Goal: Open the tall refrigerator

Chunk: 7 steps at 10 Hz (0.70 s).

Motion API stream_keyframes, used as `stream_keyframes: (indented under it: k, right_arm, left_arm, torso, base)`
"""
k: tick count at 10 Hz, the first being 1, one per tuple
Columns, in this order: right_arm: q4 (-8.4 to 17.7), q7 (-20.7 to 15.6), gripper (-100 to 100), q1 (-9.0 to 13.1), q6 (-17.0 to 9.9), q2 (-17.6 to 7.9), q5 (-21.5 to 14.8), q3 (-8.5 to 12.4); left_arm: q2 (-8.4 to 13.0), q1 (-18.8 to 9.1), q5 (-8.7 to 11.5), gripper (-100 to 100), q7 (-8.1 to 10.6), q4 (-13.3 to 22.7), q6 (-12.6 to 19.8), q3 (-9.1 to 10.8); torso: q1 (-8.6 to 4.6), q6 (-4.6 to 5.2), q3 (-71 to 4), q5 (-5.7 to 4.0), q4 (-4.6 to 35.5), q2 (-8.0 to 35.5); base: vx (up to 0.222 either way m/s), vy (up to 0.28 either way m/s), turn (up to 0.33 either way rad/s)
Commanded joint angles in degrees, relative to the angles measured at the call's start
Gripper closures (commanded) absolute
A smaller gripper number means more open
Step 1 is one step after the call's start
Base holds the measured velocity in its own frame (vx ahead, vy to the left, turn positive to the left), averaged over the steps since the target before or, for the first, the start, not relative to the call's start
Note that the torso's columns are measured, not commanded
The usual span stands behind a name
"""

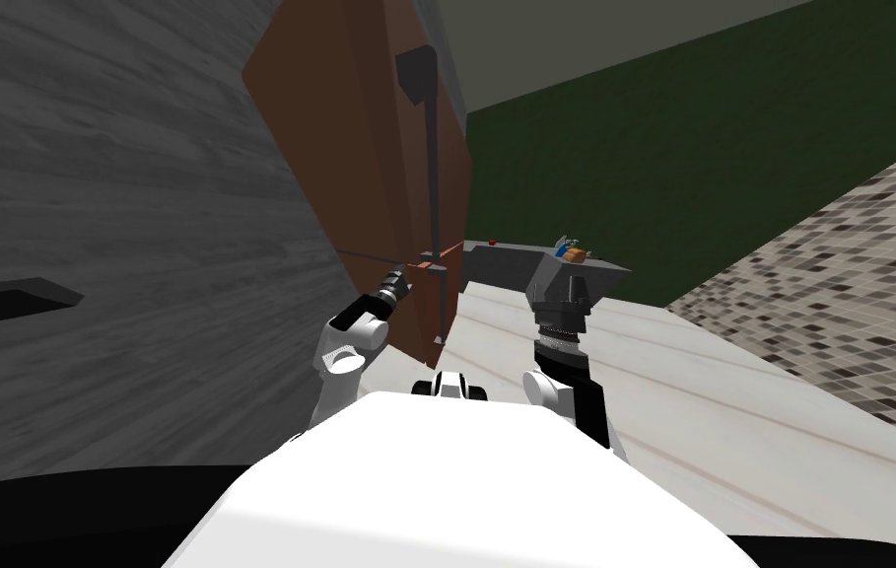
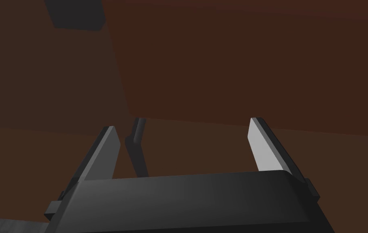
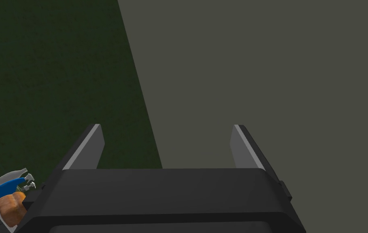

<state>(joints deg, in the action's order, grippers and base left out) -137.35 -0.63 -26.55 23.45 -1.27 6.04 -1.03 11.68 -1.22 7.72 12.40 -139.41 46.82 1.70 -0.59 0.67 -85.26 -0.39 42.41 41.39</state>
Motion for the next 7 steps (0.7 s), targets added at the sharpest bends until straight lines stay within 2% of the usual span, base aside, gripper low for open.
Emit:
stream_keyframes:
  k: [1,7]
  right_arm:
    - [0.0,0.0,0,0.0,0.0,0.0,0.0,0.0]
    - [0.0,0.0,0,0.0,0.0,0.0,0.0,0.0]
  left_arm:
    - [0.5,-1.8,0.3,-100,0.21,-1.4,1.3,0.09]
    - [1.2,-3.1,0.4,-100,0.36,-3.7,4.0,0.17]
  torso:
    - [-0.03,0.03,0.0,-0.04,0.1,0.0]
    - [-0.47,0.25,-0.1,-0.3,0.3,-0.1]
  base:
    - [0.015,-0.009,-0.005]
    - [0.006,-0.016,-0.001]
